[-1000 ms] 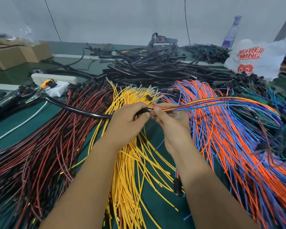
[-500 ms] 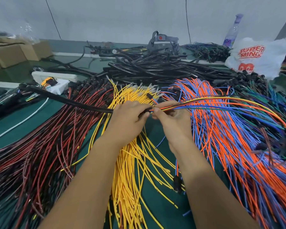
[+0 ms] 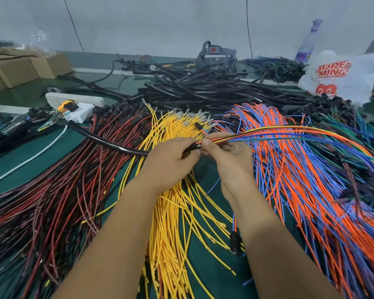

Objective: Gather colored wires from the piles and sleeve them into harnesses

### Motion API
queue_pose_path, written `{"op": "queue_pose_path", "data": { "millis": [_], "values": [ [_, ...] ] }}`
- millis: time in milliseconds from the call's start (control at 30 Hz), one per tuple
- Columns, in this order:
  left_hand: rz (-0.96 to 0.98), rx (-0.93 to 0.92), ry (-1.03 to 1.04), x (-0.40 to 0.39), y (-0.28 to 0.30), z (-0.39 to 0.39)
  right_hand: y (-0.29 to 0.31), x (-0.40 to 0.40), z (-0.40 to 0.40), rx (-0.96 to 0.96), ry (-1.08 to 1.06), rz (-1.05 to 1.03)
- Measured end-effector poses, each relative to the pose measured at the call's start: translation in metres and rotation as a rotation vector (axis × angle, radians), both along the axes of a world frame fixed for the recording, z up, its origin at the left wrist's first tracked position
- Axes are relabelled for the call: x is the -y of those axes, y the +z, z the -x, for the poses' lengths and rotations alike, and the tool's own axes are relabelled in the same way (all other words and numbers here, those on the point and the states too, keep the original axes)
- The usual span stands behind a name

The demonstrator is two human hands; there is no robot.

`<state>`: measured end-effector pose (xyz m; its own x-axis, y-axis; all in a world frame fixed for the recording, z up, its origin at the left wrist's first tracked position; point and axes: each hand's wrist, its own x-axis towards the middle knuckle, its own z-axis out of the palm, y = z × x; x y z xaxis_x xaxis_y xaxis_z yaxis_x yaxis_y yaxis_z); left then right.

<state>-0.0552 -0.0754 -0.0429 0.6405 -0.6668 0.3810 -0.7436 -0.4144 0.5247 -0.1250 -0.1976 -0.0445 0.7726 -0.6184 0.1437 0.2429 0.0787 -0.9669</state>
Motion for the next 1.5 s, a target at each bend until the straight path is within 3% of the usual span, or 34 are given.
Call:
{"op": "queue_pose_path", "data": {
  "millis": [367,433,533,667,967,1300,1500],
  "values": [
    [-0.173,0.281,0.107,0.005,-0.007,-0.006,-0.003,-0.003,-0.001,-0.123,0.029,0.012],
    [-0.193,0.304,0.121,0.006,-0.006,-0.006,-0.005,-0.002,-0.002,-0.038,0.013,-0.066],
    [-0.174,0.261,0.098,0.007,-0.005,-0.004,-0.003,-0.002,-0.003,0.066,-0.035,-0.129],
    [-0.024,0.1,0.065,0.005,-0.003,-0.001,-0.003,0.001,-0.004,0.031,-0.09,-0.078],
    [-0.017,0.171,-0.003,0.0,0.0,0.001,-0.003,0.005,-0.003,0.021,-0.082,-0.033],
    [0.045,0.043,0.052,0.0,0.0,0.004,-0.005,0.001,-0.001,-0.048,-0.06,0.009],
    [0.069,0.037,0.073,0.002,-0.002,-0.001,0.0,-0.002,0.0,0.083,0.002,-0.074]
  ]
}}
